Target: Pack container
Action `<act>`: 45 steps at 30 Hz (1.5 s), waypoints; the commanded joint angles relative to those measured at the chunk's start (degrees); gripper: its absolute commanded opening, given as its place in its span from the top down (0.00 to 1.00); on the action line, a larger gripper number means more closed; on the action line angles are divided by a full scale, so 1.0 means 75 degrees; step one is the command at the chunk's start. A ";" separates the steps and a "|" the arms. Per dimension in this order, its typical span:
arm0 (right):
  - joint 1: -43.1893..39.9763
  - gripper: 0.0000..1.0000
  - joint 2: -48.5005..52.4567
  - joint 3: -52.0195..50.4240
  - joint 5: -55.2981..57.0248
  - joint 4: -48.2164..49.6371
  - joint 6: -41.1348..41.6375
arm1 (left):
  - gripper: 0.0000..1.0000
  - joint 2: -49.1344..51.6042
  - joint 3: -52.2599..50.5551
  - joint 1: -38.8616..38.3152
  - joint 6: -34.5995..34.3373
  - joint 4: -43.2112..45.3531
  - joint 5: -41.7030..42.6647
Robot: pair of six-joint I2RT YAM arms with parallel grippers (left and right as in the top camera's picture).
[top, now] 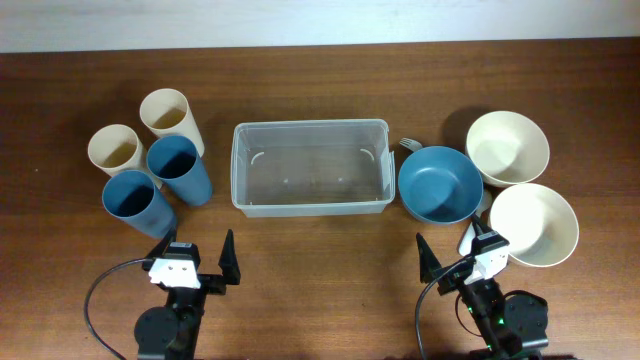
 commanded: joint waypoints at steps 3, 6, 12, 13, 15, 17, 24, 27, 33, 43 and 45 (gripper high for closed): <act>0.0052 0.01 -0.0050 -0.0067 0.0020 0.0003 0.0079 | 0.00 -0.0073 -0.0067 -0.0029 0.0146 0.0020 0.0058; 0.0052 0.01 -0.0050 -0.0067 0.0017 0.0003 0.0079 | 0.00 -0.0073 -0.0067 -0.0029 0.0146 0.0020 0.0058; 0.0052 0.01 -0.0050 -0.0067 0.0020 0.0003 0.0079 | 0.00 -0.0073 -0.0067 -0.0029 0.0149 0.0017 -0.0525; 0.0052 0.01 -0.0050 -0.0067 0.0020 0.0003 0.0079 | 0.00 -0.0073 -0.0067 -0.0029 0.0149 0.0023 -0.0697; 0.0052 0.01 -0.0052 -0.0067 0.0020 0.0003 0.0076 | 0.00 -0.0073 -0.0067 -0.0029 0.0149 0.0029 -0.0828; 0.0052 0.01 -0.0052 -0.0067 0.0020 0.0003 0.0076 | 0.00 -0.0073 -0.0067 -0.0029 0.0149 0.0035 -0.0842; 0.0052 0.01 -0.0050 -0.0067 0.0017 0.0003 0.0079 | 0.00 -0.0073 -0.0067 -0.0029 0.0146 0.0032 -0.0833; 0.0052 0.01 -0.0050 -0.0067 0.0020 0.0003 0.0079 | 0.00 -0.0073 -0.0067 -0.0029 0.0146 0.0032 -0.0813; 0.0052 0.01 -0.0050 -0.0067 0.0017 0.0003 0.0079 | 0.00 -0.0073 -0.0067 -0.0029 0.0146 0.0032 -0.0813; 0.0052 0.01 -0.0050 -0.0067 0.0017 0.0003 0.0079 | 0.00 -0.0073 -0.0067 -0.0029 0.0146 0.0050 -0.0810; 0.0052 0.01 -0.0050 -0.0067 0.0020 0.0003 0.0076 | 0.00 -0.0073 -0.0067 -0.0029 0.0146 0.0052 -0.0813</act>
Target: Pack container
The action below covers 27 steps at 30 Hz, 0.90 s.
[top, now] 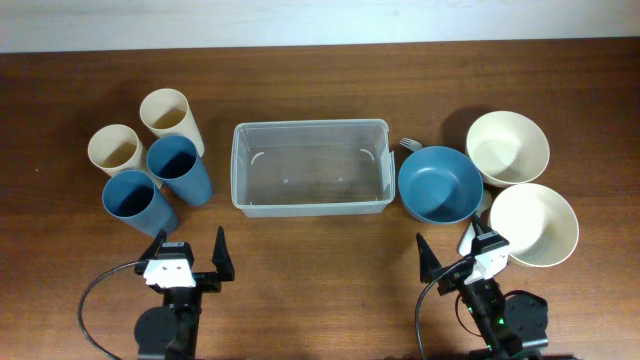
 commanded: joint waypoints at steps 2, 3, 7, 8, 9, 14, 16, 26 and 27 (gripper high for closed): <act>0.0052 0.01 -0.0050 -0.0067 0.0020 0.0003 0.0079 | 0.00 -0.0073 -0.0067 -0.0029 0.0143 0.0079 -0.0090; 0.0052 0.01 -0.0050 -0.0067 0.0017 0.0003 0.0082 | 0.00 -0.0073 -0.0067 -0.0029 0.0140 0.0114 -0.0087; 0.0052 0.01 -0.0050 -0.0067 0.0020 0.0003 0.0082 | 0.00 -0.0073 -0.0035 -0.0029 0.0143 0.0434 0.0845; 0.0052 0.01 -0.0050 -0.0067 0.0017 0.0003 0.0082 | 0.00 -0.0073 -0.0029 -0.0029 0.0140 0.0525 0.1137; 0.0052 0.01 -0.0052 -0.0067 0.0017 0.0003 0.0079 | 0.00 -0.0073 0.0003 -0.0029 0.0140 0.0595 0.1478; 0.0052 0.01 -0.0050 -0.0067 0.0017 0.0000 0.0079 | 0.00 0.0070 0.0662 -0.0029 0.0143 0.0274 0.1862; 0.0052 0.01 -0.0052 -0.0067 0.0020 0.0003 0.0079 | 0.00 0.0289 0.1122 -0.0029 0.0146 0.0090 0.1862; 0.0052 0.01 -0.0050 -0.0067 0.0017 0.0003 0.0082 | 0.00 0.2550 0.3331 -0.0029 0.0143 -0.0641 0.2005; 0.0052 0.01 -0.0052 -0.0067 0.0020 0.0003 0.0082 | 0.00 0.2827 0.3529 -0.0029 0.0143 -0.0708 0.2104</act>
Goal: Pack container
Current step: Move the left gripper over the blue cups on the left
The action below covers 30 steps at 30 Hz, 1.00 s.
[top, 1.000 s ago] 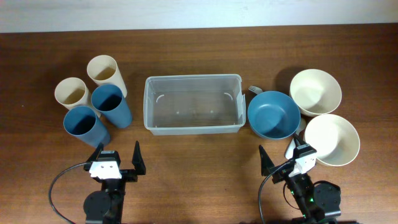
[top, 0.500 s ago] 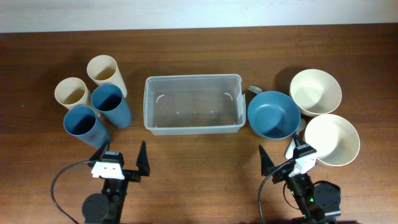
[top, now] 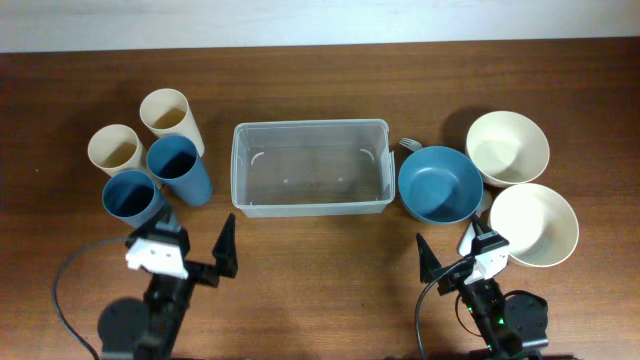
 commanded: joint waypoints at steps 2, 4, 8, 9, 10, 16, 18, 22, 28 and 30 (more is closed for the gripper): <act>0.0052 0.01 -0.0050 -0.0067 0.0020 0.0003 0.0076 | 0.00 0.1250 0.0941 -0.0029 0.0122 -0.0297 0.0574; 0.0052 0.01 -0.0050 -0.0067 0.0020 0.0003 0.0076 | 0.00 0.1859 0.1399 -0.0029 0.0122 -0.0519 0.0831; 0.0052 0.01 -0.0050 -0.0067 0.0017 0.0003 0.0076 | 0.00 0.3133 0.2439 -0.0029 0.0122 -0.1008 0.1545; 0.0052 0.01 -0.0050 -0.0067 0.0020 0.0003 0.0073 | 0.00 0.3316 0.2576 -0.0029 0.0122 -0.1003 0.1757; 0.0052 0.01 -0.0050 -0.0067 0.0020 0.0003 0.0076 | 0.00 0.3500 0.2702 -0.0029 0.0122 -0.0950 0.2005; 0.0052 0.01 -0.0052 -0.0067 0.0017 0.0003 0.0076 | 0.00 0.3856 0.2804 -0.0029 0.0119 -0.0892 0.2891; 0.0052 0.01 -0.0052 -0.0067 0.0017 0.0003 0.0076 | 0.00 0.3861 0.2804 -0.0029 0.0119 -0.0889 0.3267; 0.0052 0.01 -0.0050 -0.0067 0.0020 0.0000 0.0073 | 0.00 0.3853 0.2804 -0.0029 0.0119 -0.0711 0.4071; 0.0052 0.01 -0.0050 -0.0067 0.0017 0.0003 0.0076 | 0.00 0.3853 0.2804 -0.0029 -0.0615 -0.0003 0.5339; 0.0052 0.01 -0.0052 -0.0067 0.0020 0.0003 0.0076 | 0.00 0.3856 0.2804 -0.0029 -0.1233 0.0315 0.5327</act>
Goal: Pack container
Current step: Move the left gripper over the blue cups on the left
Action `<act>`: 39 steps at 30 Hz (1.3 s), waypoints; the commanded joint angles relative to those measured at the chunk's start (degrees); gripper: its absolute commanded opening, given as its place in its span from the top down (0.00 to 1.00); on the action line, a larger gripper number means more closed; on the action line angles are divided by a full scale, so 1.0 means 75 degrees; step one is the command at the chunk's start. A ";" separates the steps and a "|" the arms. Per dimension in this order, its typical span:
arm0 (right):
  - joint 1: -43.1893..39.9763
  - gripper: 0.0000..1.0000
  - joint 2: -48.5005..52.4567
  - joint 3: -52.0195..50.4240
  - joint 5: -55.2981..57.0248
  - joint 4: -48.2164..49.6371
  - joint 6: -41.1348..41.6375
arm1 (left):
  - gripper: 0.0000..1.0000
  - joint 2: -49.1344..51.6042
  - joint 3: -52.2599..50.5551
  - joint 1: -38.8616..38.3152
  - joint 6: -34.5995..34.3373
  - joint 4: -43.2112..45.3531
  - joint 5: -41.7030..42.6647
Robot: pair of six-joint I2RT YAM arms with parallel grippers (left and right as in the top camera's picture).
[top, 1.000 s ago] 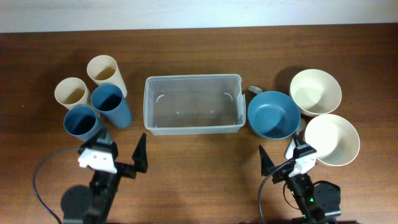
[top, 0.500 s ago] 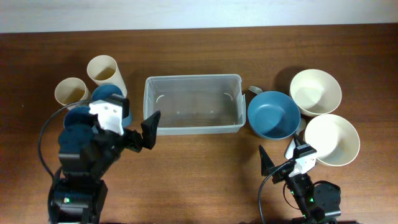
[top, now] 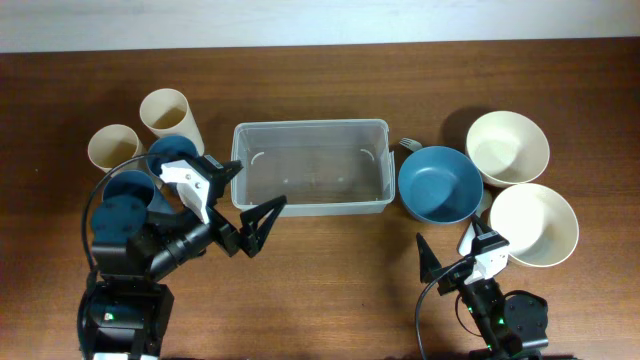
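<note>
A clear plastic container [top: 312, 128] stands empty at the table's middle. Left of it are two cream cups [top: 168, 112] [top: 110, 148] and two blue cups [top: 163, 150] [top: 122, 190], the blue ones partly hidden under my left arm. My left gripper [top: 262, 184] is open, raised over the container's front left corner. On the right are a blue bowl [top: 440, 183] and two cream bowls [top: 507, 147] [top: 533, 223]. My right gripper [top: 446, 252] rests open near the front edge, in front of the blue bowl.
A metal utensil [top: 410, 144] pokes out behind the blue bowl next to the container's right end. Bare wooden table lies in front of the container between the two arms.
My left arm has risen from the front edge and now reaches over the blue cups, its open gripper at the container's front left corner. The right arm, cups, bowls and container are unchanged.
Both grippers first rested open at the front edge. The left one then sat slightly further left, later lifted a little toward the blue cups, and is now raised at the container's corner. Nothing has been grasped; the right arm stayed still.
</note>
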 commanded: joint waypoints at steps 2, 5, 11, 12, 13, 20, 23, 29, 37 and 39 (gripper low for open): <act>0.0052 0.01 -0.0052 -0.0067 0.0020 0.0003 0.0058 | 0.00 -0.0017 0.0143 -0.0029 -0.1122 0.0539 0.0737; 0.0052 0.01 -0.0050 -0.0067 0.0020 0.0003 0.0058 | 0.00 0.0012 0.0297 -0.0029 -0.1122 0.0551 0.0510; 0.0052 0.01 -0.0052 -0.0067 0.0020 0.0003 0.0058 | 0.00 0.0621 0.1349 -0.0029 -0.1049 -0.0408 -0.0787; 0.0052 0.01 -0.0050 -0.0067 0.0017 0.0003 0.0058 | 0.00 0.0825 0.1591 -0.0029 -0.0968 -0.0769 -0.1081; 0.0052 0.01 -0.0050 -0.0067 0.0020 0.0003 0.0058 | 0.00 0.1037 0.1827 -0.0029 -0.0968 -0.1137 -0.1384; 0.0052 0.01 -0.0050 -0.0067 0.0020 0.0003 0.0058 | 0.00 0.2760 0.3567 -0.0029 -0.0737 -0.3448 -0.3107; 0.0052 0.01 -0.0052 -0.0067 0.0017 0.0003 0.0061 | 0.00 0.3453 0.4491 -0.0029 -0.0586 -0.4386 -0.3853; 0.0052 0.01 -0.0052 -0.0067 0.0020 0.0003 0.0061 | 0.00 0.4438 0.6522 -0.0029 -0.0542 -0.6645 -0.5356; 0.0052 0.01 -0.0052 -0.0067 0.0020 0.0003 0.0058 | 0.00 0.4843 0.8658 -0.0029 -0.0542 -0.9643 -0.6432; 0.0052 0.01 -0.0050 -0.0067 0.0020 0.0003 0.0061 | 0.00 0.4823 0.8757 -0.0029 -0.0545 -0.9906 -0.6473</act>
